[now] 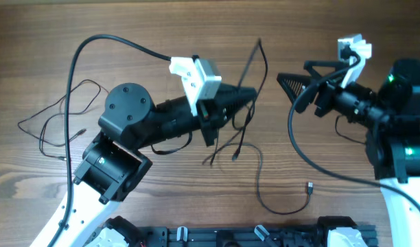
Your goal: Untangle cables
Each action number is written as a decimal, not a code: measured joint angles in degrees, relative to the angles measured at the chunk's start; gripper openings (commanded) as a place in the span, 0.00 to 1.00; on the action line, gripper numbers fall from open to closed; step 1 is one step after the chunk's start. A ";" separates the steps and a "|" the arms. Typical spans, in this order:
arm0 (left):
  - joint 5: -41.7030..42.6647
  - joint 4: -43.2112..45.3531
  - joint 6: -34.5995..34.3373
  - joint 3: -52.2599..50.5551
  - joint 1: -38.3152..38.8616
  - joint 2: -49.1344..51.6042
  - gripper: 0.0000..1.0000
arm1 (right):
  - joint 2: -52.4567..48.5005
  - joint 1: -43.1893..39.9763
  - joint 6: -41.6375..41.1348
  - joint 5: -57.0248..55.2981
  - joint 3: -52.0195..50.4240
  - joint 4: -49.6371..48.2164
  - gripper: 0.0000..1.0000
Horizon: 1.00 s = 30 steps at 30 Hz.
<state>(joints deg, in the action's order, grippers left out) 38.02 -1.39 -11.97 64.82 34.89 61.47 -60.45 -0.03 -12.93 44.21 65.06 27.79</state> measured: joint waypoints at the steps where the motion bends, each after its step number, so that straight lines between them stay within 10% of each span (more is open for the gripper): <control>1: 2.58 0.33 -0.20 0.00 0.02 0.00 0.04 | -1.33 0.00 0.02 -0.35 0.00 -0.11 1.00; 21: -5.18 4.24 0.28 0.00 5.77 1.20 0.04 | -4.96 0.00 10.93 13.42 0.00 0.02 0.99; 30: -5.09 5.84 0.28 -0.20 6.82 -0.72 0.04 | -4.85 0.42 4.79 -25.00 0.02 10.12 1.00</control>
<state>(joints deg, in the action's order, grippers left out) 32.93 4.45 -11.68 64.62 41.71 60.75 -65.30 0.38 -8.14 19.20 65.08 37.91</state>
